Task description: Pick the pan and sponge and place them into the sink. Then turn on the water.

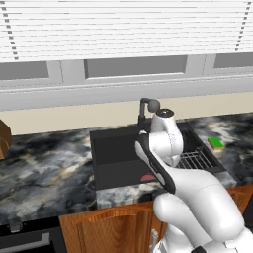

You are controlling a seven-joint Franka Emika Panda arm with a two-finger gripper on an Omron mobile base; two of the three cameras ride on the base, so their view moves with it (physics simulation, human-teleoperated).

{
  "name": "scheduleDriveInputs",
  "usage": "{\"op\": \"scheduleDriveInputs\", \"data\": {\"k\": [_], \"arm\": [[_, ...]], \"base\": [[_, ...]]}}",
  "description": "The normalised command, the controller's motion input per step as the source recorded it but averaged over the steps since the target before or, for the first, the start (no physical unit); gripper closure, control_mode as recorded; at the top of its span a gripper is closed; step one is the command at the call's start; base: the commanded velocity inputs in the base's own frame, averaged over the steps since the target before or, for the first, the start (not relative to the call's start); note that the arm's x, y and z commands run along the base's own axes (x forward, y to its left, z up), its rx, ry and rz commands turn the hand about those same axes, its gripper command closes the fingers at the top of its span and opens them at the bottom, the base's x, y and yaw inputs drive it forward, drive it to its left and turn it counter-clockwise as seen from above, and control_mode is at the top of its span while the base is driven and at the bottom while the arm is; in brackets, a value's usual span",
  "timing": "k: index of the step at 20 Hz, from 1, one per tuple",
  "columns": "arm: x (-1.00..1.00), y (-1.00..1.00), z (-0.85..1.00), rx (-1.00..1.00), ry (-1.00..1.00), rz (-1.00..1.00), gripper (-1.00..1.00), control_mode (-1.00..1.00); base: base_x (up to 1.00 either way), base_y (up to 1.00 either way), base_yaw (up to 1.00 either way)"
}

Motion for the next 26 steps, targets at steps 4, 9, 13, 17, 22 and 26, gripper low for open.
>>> {"op": "scheduleDriveInputs", "data": {"k": [4,9,13,17,22,26], "arm": [[0.12,0.53,-0.06,-0.01,0.00,-0.05,1.00,-1.00],[0.22,0.42,-0.10,0.00,0.00,-0.04,1.00,-1.00],[0.26,0.34,-0.14,0.00,0.00,-0.03,1.00,-1.00],[0.24,0.34,-0.17,0.01,0.00,-0.03,1.00,-1.00],[0.21,0.27,-0.18,0.04,0.01,-0.02,1.00,-1.00],[0.19,0.26,-0.16,0.04,0.01,-0.02,1.00,-1.00]], "base": [[0.00,0.00,0.00],[0.00,0.00,0.00],[0.00,0.00,0.00],[0.00,0.00,0.00],[0.00,0.00,0.00],[0.00,0.00,0.00]]}}
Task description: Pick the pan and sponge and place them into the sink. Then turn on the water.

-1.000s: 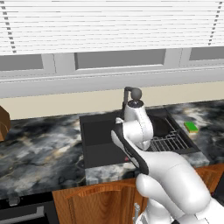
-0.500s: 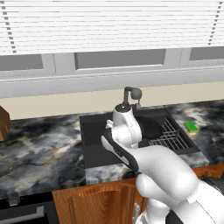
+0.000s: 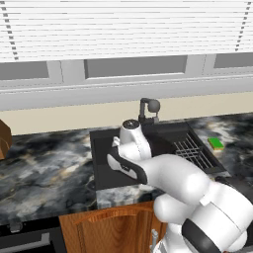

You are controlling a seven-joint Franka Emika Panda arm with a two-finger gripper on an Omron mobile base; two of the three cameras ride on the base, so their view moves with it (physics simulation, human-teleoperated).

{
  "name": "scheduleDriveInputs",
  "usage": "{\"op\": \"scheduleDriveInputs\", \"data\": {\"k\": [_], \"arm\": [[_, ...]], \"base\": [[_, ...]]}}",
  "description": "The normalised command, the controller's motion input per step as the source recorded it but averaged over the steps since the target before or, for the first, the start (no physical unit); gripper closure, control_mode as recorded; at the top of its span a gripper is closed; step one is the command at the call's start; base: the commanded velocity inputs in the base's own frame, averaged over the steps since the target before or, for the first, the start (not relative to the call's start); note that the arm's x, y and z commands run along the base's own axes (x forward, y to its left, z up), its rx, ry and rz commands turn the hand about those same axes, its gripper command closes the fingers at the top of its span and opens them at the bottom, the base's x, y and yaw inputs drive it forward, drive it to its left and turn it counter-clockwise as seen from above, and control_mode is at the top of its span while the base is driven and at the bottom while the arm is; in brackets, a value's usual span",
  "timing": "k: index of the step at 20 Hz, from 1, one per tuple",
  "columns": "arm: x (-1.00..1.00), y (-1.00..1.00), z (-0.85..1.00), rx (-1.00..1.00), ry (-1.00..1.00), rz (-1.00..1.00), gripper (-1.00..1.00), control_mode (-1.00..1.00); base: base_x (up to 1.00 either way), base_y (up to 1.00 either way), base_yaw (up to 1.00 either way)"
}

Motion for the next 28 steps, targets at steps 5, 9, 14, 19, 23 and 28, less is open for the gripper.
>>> {"op": "scheduleDriveInputs", "data": {"k": [5,9,14,19,23,28], "arm": [[0.16,0.26,-0.13,0.04,0.00,-0.02,1.00,-1.00],[0.21,0.23,-0.11,0.03,0.00,-0.01,1.00,-1.00],[0.27,0.04,-0.11,0.03,0.00,0.02,1.00,-1.00],[0.26,0.05,-0.15,0.08,0.01,0.04,1.00,-1.00],[0.26,0.07,-0.17,0.10,0.03,0.04,1.00,-1.00],[0.19,0.01,-0.15,0.08,0.00,0.03,1.00,-1.00]], "base": [[0.00,0.00,0.00],[0.00,0.00,0.00],[0.00,0.00,0.00],[0.00,0.00,0.00],[0.00,0.00,0.00],[0.00,0.00,0.00]]}}
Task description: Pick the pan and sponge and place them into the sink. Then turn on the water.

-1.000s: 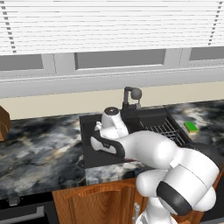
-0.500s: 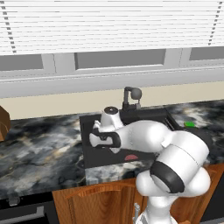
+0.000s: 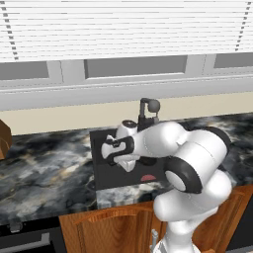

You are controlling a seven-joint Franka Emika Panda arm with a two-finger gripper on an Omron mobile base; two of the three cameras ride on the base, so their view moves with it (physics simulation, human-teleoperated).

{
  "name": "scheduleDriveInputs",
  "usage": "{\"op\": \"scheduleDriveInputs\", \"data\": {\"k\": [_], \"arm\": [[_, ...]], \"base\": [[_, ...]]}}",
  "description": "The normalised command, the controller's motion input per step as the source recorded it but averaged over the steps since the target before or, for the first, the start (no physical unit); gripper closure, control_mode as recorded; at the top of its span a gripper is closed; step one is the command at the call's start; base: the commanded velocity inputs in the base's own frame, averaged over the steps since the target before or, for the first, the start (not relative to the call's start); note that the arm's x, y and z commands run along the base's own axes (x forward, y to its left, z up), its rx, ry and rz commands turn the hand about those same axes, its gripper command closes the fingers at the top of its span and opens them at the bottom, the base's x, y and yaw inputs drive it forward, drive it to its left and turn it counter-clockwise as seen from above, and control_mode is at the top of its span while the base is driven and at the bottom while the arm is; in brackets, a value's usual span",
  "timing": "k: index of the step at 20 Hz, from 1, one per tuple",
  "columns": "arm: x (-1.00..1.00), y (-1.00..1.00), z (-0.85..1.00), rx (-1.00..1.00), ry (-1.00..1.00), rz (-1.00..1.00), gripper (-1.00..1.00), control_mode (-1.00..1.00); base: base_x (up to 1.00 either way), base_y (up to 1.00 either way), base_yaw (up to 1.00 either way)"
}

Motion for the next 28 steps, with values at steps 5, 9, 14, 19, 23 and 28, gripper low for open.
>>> {"op": "scheduleDriveInputs", "data": {"k": [5,9,14,19,23,28], "arm": [[0.14,0.00,-0.17,0.08,0.00,0.02,1.00,-1.00],[0.11,0.00,-0.18,0.06,0.00,0.02,1.00,-1.00],[0.07,-0.02,-0.15,0.02,0.00,0.00,1.00,-1.00],[0.04,-0.09,-0.10,0.02,0.00,0.00,1.00,-1.00],[0.10,-0.08,-0.11,0.04,0.01,0.00,1.00,-1.00],[0.17,-0.03,-0.12,0.05,0.02,0.00,1.00,-1.00]], "base": [[0.00,0.00,0.00],[0.00,0.00,0.00],[0.00,0.00,0.00],[0.00,0.00,0.00],[0.00,0.00,0.00],[0.00,0.00,0.00]]}}
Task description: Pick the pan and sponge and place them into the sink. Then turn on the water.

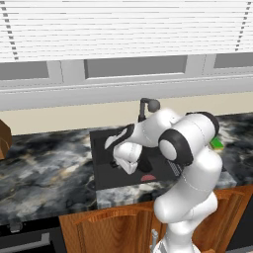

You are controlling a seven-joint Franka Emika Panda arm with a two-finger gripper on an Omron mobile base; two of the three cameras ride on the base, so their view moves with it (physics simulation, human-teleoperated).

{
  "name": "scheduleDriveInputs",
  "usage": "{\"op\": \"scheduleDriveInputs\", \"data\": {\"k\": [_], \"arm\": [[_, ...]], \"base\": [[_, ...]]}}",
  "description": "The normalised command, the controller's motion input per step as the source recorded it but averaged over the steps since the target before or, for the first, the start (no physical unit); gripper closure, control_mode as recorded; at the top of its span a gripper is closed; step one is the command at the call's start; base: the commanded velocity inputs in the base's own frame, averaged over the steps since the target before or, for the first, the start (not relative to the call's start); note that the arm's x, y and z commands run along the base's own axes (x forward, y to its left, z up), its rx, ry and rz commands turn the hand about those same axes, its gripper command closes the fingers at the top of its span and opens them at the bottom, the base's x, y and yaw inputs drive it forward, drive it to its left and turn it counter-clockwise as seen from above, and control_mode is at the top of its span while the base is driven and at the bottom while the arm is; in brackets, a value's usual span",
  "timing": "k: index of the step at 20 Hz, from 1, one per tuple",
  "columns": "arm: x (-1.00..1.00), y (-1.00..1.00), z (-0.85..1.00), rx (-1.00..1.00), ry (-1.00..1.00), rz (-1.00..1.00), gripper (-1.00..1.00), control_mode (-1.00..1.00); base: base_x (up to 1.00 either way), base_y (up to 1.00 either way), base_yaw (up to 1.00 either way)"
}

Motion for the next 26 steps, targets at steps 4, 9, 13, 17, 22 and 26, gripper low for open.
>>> {"op": "scheduleDriveInputs", "data": {"k": [4,9,13,17,22,26], "arm": [[0.15,-0.07,-0.10,0.04,0.01,0.00,1.00,-1.00],[0.06,-0.13,-0.11,0.02,0.00,0.00,1.00,-1.00],[0.01,-0.15,-0.18,-0.01,-0.02,0.00,1.00,-1.00],[0.00,-0.09,-0.22,-0.06,-0.12,0.00,1.00,-1.00],[0.09,-0.11,-0.29,-0.03,-0.05,0.00,1.00,-1.00],[0.19,-0.08,-0.31,0.00,0.05,0.00,1.00,-1.00]], "base": [[0.00,0.00,0.00],[0.00,0.00,0.00],[0.00,0.00,0.00],[0.00,0.00,0.00],[0.00,0.00,0.00],[0.00,0.00,0.00]]}}
